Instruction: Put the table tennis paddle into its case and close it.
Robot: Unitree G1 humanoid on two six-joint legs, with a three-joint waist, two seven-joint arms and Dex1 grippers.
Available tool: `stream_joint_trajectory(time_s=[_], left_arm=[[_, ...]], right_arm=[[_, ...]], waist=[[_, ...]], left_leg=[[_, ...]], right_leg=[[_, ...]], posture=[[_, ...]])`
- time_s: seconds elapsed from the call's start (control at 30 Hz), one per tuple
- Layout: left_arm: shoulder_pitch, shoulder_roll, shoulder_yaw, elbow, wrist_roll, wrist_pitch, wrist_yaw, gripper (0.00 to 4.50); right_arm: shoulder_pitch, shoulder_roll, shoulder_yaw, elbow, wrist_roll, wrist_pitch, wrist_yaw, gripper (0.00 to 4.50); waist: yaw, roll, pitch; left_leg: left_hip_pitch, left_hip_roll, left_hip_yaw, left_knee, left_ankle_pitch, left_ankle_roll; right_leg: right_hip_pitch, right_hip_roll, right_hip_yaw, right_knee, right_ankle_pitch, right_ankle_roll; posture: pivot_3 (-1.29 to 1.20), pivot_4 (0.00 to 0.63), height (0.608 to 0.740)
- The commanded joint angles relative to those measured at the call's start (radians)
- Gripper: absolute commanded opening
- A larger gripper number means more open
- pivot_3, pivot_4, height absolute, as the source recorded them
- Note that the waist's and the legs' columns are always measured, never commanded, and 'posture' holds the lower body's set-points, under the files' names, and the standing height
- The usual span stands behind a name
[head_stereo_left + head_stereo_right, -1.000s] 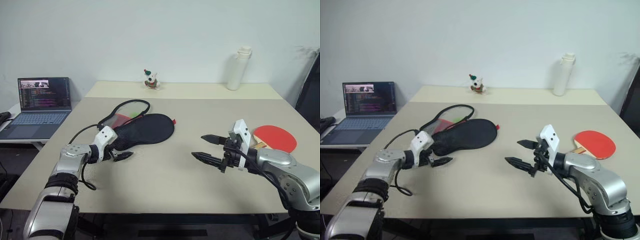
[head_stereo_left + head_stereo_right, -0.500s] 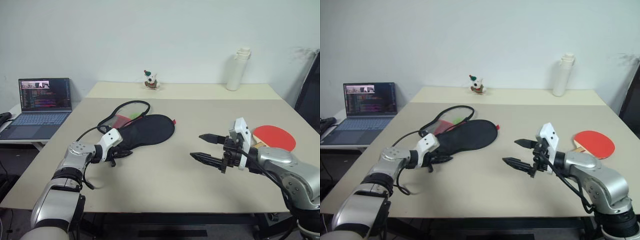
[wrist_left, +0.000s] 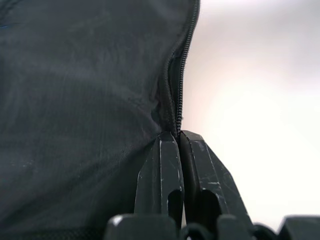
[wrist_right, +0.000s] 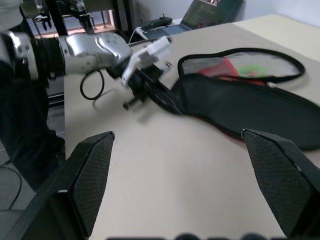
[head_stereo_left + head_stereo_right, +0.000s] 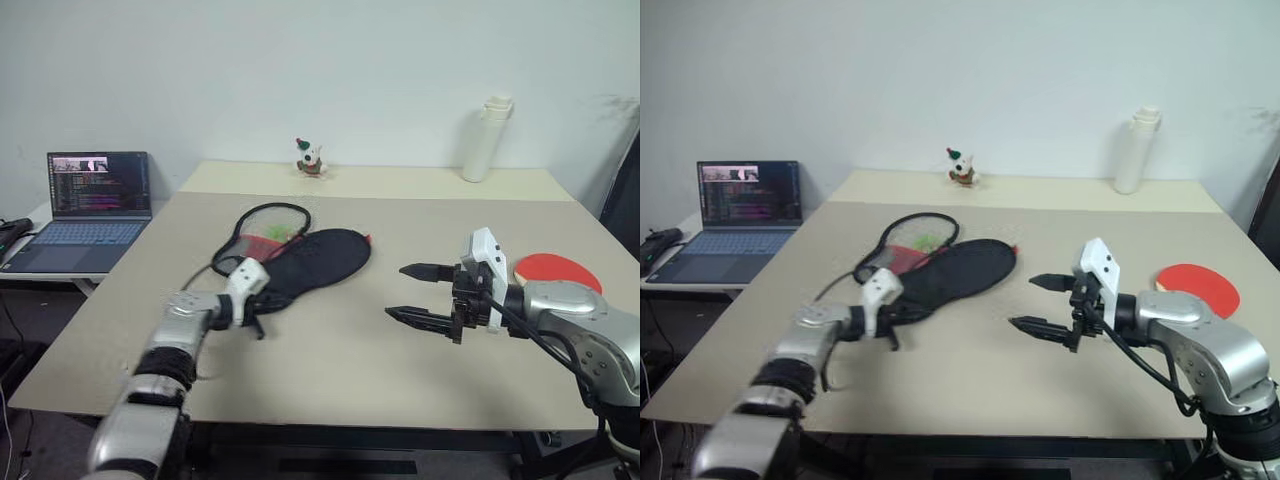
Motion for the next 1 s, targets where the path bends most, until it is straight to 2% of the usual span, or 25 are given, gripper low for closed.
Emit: stream_joint_trajectory(time_s=[0.03, 0.13, 0.27, 0.37, 0.47, 0.57, 0.73, 0.8, 0.9, 1.0], left_arm=[[0.022, -0.072, -0.016, -0.265, -0.061, 0.207, 0.082, 0.05], [0.037, -0.16, -0.036, -0.368, -0.075, 0.334, 0.167, 0.05], [0.017, -0.244, -0.037, -0.371, -0.072, 0.398, 0.274, 0.05], [0.01, -0.275, -0.047, -0.362, -0.072, 0.401, 0.304, 0.78], [0.022, -0.27, -0.045, -0.392, -0.079, 0.405, 0.309, 1.83], [0.056, -0.213, -0.037, -0.502, -0.154, 0.458, 0.209, 2.89], [0.137, -0.026, -0.014, -0.673, -0.264, 0.508, 0.04, 2.89], [0.155, 0.029, 0.021, -0.681, -0.285, 0.493, 0.021, 2.89], [0.183, 0.133, 0.129, -0.639, -0.305, 0.433, 0.006, 2.89], [0.214, 0.199, 0.166, -0.639, -0.308, 0.395, -0.008, 2.89]], right_arm=[[0.016, -0.03, -0.06, -0.009, 0.01, -0.024, 0.016, 4.5], [0.04, -0.05, -0.079, -0.011, 0.012, -0.026, 0.027, 4.5], [0.056, -0.066, -0.098, -0.012, 0.013, -0.024, 0.029, 4.5], [0.062, -0.065, -0.115, -0.018, 0.025, -0.007, 0.009, 4.5], [0.063, -0.049, -0.129, -0.022, 0.046, 0.022, -0.024, 4.5], [0.046, -0.015, -0.136, -0.004, 0.045, 0.069, -0.12, 4.5], [-0.004, 0.058, -0.154, 0.028, 0.074, 0.241, -0.311, 4.5], [-0.022, 0.089, -0.15, 0.03, 0.082, 0.281, -0.352, 4.5], [-0.044, 0.19, -0.11, 0.064, 0.038, 0.339, -0.475, 4.5], [-0.062, 0.297, -0.075, 0.132, -0.017, 0.362, -0.575, 4.5]], waist=[[-0.001, 0.0, 0.0], [-0.001, 0.0, 0.0], [-0.011, 0.0, 0.0], [-0.014, 0.0, 0.0], [-0.014, 0.0, 0.0], [-0.015, 0.0, 0.0], [-0.019, 0.0, 0.0], [-0.017, 0.0, 0.0], [-0.021, 0.0, 0.0], [-0.02, 0.0, 0.0]], left_leg=[[0.0, 0.0, 0.0, 0.0, 0.0, 0.0], [0.001, 0.001, -0.001, 0.0, 0.0, 0.0], [0.002, 0.001, -0.001, 0.0, 0.0, 0.0], [0.002, 0.001, 0.0, 0.0, 0.0, 0.0], [0.003, 0.002, 0.0, 0.0, 0.0, 0.0], [0.002, 0.002, 0.0, 0.0, 0.0, 0.0], [0.003, 0.003, 0.0, -0.001, 0.0, 0.0], [0.003, 0.002, 0.0, -0.002, 0.0, 0.0], [0.003, 0.003, 0.0, -0.001, 0.0, 0.0], [0.003, 0.003, 0.0, -0.002, 0.0, 0.0]], right_leg=[[0.0, 0.0, 0.0, 0.0, 0.0, 0.0], [0.0, 0.001, 0.0, 0.001, 0.0, 0.0], [0.001, 0.003, 0.0, 0.001, -0.003, 0.005], [0.001, 0.003, 0.001, 0.002, -0.003, 0.004], [0.001, 0.004, 0.001, 0.002, -0.003, 0.004], [0.001, 0.003, 0.001, 0.001, -0.003, 0.004], [0.0, 0.003, 0.002, 0.002, 0.0, -0.001], [0.0, 0.003, 0.001, 0.002, -0.001, -0.001], [0.0, 0.003, 0.001, 0.002, -0.001, -0.001], [0.0, 0.004, 0.001, 0.001, -0.001, -0.001]], posture=[[0.0, 0.15, 0.74], [0.0, 0.15, 0.74], [0.0, 0.15, 0.74], [0.0, 0.15, 0.74], [0.0, 0.15, 0.74], [0.0, 0.15, 0.74], [0.0, 0.15, 0.74], [0.0, 0.15, 0.74], [0.0, 0.15, 0.74], [0.0, 0.15, 0.74]])
